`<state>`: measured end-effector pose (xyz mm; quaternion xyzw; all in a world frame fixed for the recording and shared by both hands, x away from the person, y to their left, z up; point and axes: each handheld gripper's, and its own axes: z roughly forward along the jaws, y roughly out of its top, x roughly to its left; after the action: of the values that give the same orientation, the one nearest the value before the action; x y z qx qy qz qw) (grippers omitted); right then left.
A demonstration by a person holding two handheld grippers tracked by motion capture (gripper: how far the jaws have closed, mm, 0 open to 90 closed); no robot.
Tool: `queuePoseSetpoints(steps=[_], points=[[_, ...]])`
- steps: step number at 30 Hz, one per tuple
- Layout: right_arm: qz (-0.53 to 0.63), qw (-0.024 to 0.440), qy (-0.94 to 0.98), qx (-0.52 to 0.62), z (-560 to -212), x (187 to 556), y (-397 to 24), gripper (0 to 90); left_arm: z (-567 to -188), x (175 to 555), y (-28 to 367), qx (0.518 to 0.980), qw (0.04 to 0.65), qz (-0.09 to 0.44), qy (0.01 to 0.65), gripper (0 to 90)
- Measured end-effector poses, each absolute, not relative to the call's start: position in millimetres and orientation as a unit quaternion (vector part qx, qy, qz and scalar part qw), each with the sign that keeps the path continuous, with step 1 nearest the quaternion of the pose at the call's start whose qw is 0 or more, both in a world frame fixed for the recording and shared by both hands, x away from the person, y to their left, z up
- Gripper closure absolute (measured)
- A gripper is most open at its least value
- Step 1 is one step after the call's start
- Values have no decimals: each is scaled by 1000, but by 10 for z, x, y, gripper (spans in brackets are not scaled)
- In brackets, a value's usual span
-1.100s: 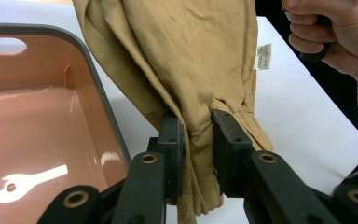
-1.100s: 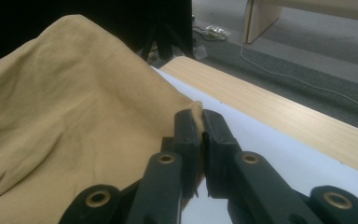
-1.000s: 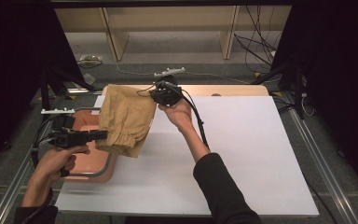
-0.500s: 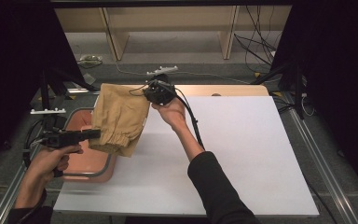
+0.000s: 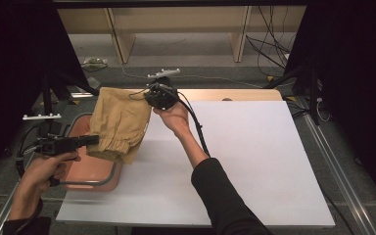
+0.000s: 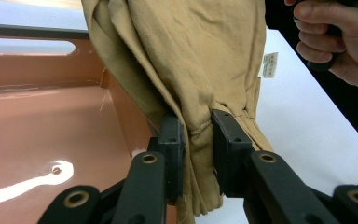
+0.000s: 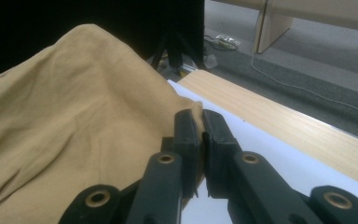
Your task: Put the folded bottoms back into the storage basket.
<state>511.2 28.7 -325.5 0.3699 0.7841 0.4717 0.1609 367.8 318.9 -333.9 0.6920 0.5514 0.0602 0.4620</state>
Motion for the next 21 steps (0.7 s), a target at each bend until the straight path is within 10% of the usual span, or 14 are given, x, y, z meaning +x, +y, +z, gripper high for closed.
queuePoseSetpoints(steps=[21], points=[[475,168,789,351,-3199,5092,548,856,-3322,3620,3396,682,461,67,563,747]])
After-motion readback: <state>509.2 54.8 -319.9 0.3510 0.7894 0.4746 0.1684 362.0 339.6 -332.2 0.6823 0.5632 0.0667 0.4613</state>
